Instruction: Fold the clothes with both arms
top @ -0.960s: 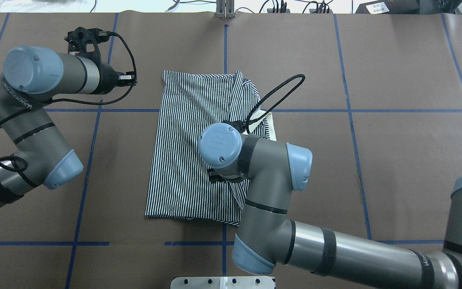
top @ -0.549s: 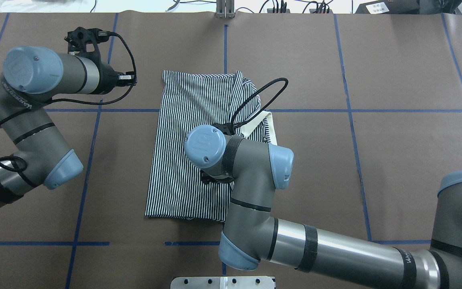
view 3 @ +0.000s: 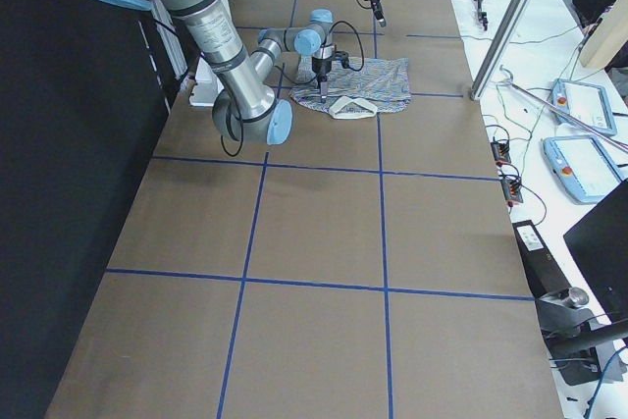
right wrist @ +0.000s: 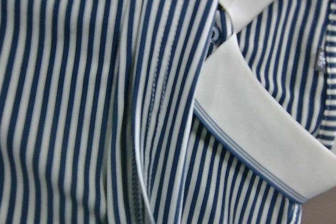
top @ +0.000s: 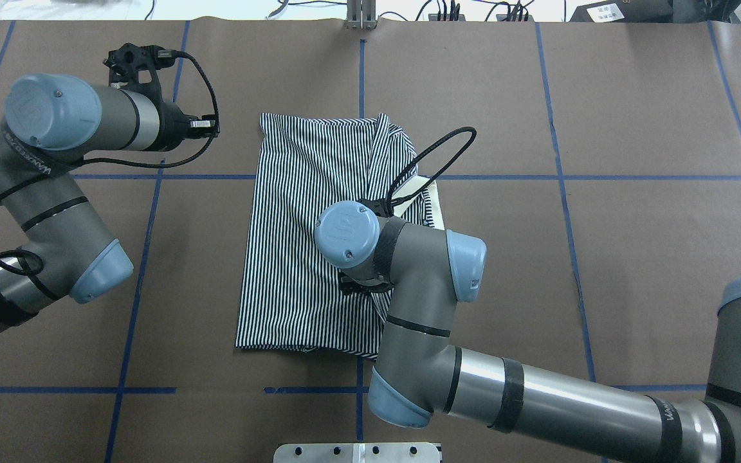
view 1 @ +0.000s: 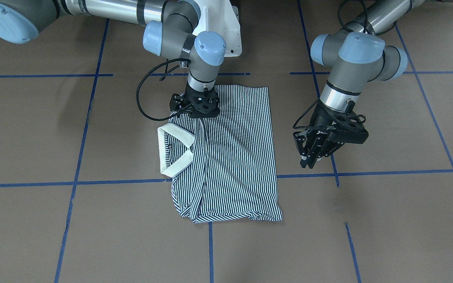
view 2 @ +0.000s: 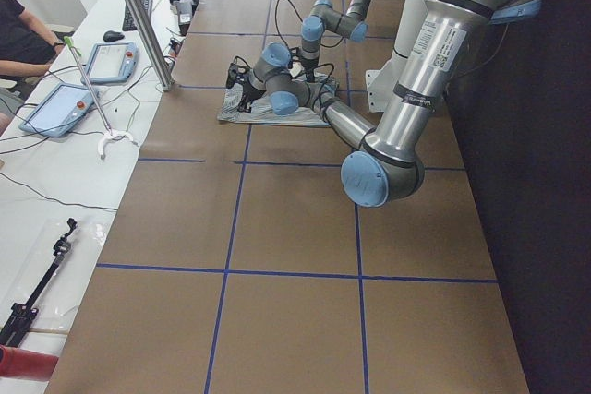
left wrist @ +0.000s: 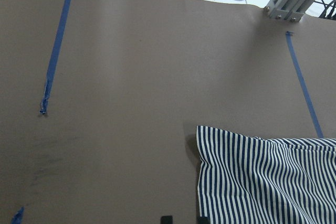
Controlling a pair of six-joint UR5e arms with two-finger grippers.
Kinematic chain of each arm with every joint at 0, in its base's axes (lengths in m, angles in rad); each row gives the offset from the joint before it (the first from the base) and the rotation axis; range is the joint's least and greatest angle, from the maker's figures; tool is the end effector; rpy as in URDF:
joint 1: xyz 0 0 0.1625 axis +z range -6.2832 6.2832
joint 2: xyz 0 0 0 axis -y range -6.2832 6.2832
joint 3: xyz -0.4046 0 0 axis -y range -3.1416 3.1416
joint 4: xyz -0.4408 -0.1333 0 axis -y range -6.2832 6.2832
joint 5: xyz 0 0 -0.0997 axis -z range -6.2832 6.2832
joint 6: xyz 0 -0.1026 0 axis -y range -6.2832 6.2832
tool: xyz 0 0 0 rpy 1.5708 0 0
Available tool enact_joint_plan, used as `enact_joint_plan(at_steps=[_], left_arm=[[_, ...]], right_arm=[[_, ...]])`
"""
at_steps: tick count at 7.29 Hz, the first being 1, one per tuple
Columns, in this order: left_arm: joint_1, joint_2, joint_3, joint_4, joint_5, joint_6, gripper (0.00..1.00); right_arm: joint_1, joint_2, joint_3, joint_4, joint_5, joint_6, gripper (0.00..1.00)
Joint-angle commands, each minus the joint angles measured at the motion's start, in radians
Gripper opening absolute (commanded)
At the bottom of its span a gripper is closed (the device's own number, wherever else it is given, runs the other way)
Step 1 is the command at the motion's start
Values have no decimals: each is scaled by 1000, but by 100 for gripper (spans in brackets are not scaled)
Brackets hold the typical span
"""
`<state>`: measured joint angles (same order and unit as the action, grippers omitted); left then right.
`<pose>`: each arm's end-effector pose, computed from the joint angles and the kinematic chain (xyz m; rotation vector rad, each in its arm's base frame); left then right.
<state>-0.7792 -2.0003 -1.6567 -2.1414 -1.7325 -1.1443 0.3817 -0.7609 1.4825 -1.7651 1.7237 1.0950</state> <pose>0.4075 -0.5666 0.2721 0.4956 0.9771 -0.2290 -0.6625 -0.3927 0.1878 0.0830 -0.5411 -0.1320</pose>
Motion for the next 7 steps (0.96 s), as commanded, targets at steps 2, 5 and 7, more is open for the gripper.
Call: enact_joint_plan(at_steps=[2,5,7], left_arm=[[2,0,0,0,-1,2,28],[2,0,0,0,-1,3,28],[2,0,-2,0,-1,3,28]], right_arm=[[55,-134,131,-4,4,-76,100],[117,-206,198,-45,7,-179,100],[143,-303,300,-45,7,-250,100]])
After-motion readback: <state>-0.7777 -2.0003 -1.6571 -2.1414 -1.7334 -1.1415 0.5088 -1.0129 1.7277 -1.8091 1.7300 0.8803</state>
